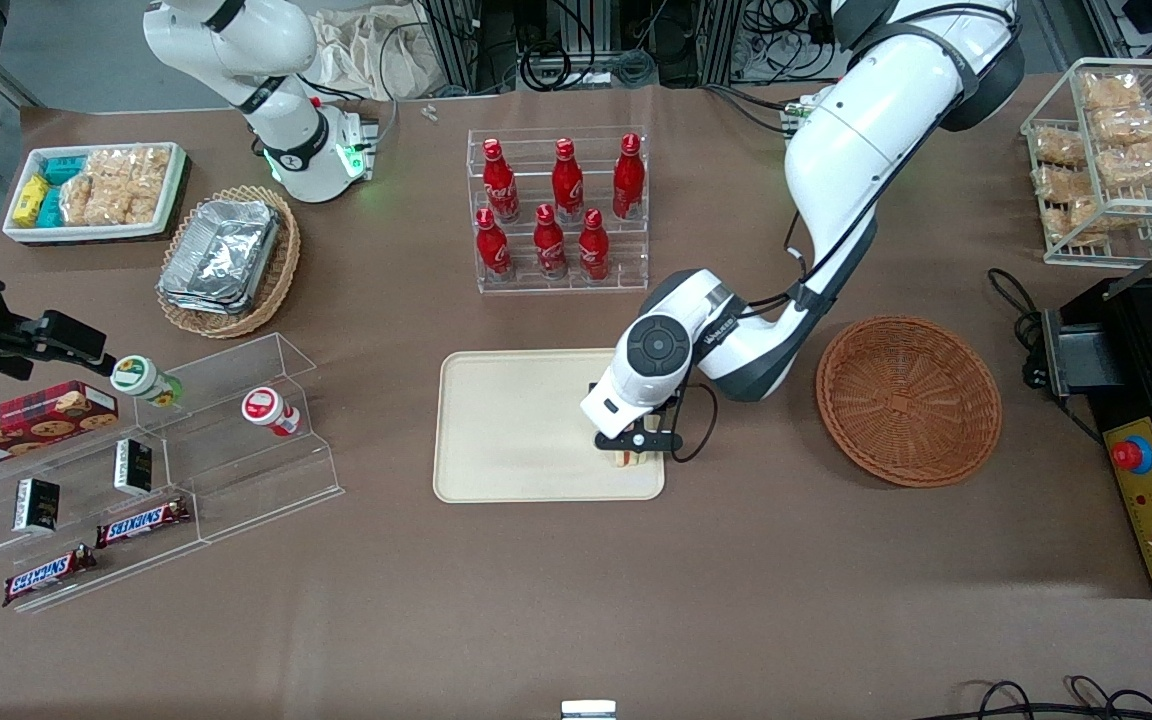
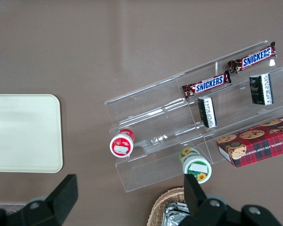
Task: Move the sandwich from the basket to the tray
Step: 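Lower the held sandwich onto the cream tray, then open the left gripper to release the sandwich on the tray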
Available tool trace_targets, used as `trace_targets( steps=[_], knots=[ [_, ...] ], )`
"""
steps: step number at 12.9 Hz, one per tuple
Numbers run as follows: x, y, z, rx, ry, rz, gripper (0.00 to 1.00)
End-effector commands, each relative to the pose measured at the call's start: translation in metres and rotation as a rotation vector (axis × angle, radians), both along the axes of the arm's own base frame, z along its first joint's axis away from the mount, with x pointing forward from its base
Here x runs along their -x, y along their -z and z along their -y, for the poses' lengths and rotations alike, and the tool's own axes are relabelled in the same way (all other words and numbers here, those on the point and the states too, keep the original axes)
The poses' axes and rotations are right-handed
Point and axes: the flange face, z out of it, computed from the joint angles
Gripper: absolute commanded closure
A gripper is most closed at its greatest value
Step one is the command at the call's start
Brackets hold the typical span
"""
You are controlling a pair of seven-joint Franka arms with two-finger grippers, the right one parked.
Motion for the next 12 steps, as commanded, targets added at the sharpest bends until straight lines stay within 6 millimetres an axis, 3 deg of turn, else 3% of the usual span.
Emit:
trace_targets(
  steps=[1, 5, 7, 9, 12],
  knots=[
    [-0.004, -0.004, 0.007, -0.001, -0.003, 0.029, 0.00],
    [-0.013, -0.018, 0.005, 0.010, -0.032, 0.048, 0.00],
    [-0.020, -0.038, 0.003, 0.015, -0.069, 0.071, 0.00],
    [-0.026, -0.075, 0.001, 0.027, -0.122, 0.120, 0.00],
    [-0.029, -0.151, -0.020, -0.013, -0.161, 0.178, 0.00]
  ],
)
